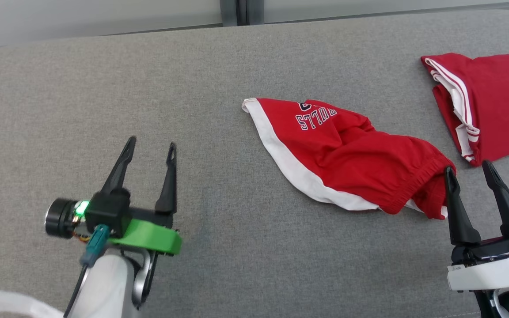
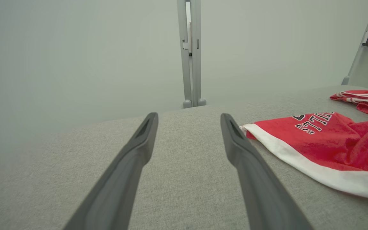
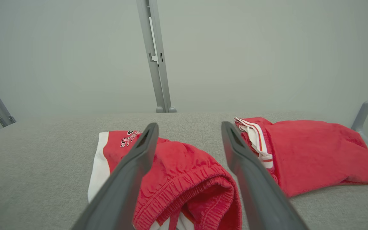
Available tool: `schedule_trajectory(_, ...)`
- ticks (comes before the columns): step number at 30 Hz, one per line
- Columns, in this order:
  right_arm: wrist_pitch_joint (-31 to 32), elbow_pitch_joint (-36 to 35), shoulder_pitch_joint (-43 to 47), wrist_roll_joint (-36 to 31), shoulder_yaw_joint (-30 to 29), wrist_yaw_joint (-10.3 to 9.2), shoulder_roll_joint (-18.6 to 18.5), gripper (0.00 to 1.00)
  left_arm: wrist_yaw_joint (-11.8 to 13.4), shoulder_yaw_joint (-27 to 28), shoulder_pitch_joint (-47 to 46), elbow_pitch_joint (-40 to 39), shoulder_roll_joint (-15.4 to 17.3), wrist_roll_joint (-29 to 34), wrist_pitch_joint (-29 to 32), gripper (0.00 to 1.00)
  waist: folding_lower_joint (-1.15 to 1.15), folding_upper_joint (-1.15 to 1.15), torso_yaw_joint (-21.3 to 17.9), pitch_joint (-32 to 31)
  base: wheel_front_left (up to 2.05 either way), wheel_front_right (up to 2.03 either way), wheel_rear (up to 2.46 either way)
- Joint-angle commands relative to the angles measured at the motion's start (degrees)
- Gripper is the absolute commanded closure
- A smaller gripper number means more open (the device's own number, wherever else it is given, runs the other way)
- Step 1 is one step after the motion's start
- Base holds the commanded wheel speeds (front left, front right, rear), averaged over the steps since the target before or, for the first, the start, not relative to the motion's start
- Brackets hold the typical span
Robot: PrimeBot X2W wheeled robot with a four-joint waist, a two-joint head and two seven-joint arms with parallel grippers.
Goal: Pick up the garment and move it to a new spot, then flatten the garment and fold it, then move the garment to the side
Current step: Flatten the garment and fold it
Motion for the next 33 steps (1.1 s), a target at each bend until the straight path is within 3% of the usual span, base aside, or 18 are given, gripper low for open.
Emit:
schedule_trajectory(1,0.2,-0.4,-1.3,0.2,0.2,-0.10,-0.2,0.00,-0.8,-1.7,-3.5,0.4,-0.2,0.6,1.0,0.00,0.00,0.00,-0.3,2.2,0.00,0.00,0.00)
schedule_trajectory(6,-0.2,-0.3,-3.9,0.9,1.5,-0.10,-0.3,0.00,-2.4,-8.6,-14.5,4.7,-0.9,0.2,5.9,0.00,0.00,0.00,-2.7,6.6,0.00,0.00,0.00)
schedule_trajectory(11,-1.1,1.3,-6.6,1.9,2.9,-0.10,0.3,0.00,-3.1,-14.3,-24.8,14.7,-1.3,-2.2,11.6,0.00,0.00,0.00,-6.6,10.0,0.00,0.00,0.00)
schedule_trajectory(17,-2.1,4.0,-9.0,2.9,5.0,-0.10,1.3,0.00,-3.2,-17.4,-33.2,29.7,-1.4,-4.8,14.6,0.00,0.00,0.00,-11.3,11.9,0.00,0.00,0.00)
schedule_trajectory(23,-2.5,5.6,-10.1,3.7,5.7,-0.10,1.9,0.00,-2.2,-17.5,-38.8,42.1,-1.1,-5.3,17.6,0.00,0.00,0.00,-12.9,12.5,0.00,0.00,0.00)
schedule_trajectory(24,-2.5,5.7,-10.1,3.8,5.7,-0.10,2.0,0.00,-1.8,-17.6,-39.3,43.7,-1.0,-5.0,18.2,0.17,0.00,0.00,-13.0,12.5,0.00,0.00,0.00)
schedule_trajectory(25,-2.6,5.9,-10.1,3.7,5.7,-0.10,1.9,0.00,-1.5,-17.7,-39.6,45.2,-1.0,-5.0,18.5,0.85,0.00,0.00,-12.9,12.5,0.00,0.00,0.00)
schedule_trajectory(26,-2.6,6.0,-10.1,3.8,5.7,-0.10,1.9,0.00,-1.2,-17.7,-39.8,46.4,-1.0,-5.1,18.9,1.00,0.00,0.00,-12.9,12.4,0.00,0.00,0.00)
schedule_trajectory(33,-2.5,5.3,-10.1,4.2,5.3,-0.10,1.8,0.00,0.5,-19.4,-41.1,51.9,-0.5,-3.6,18.0,1.00,0.00,0.00,-11.5,11.9,0.00,0.00,0.00)
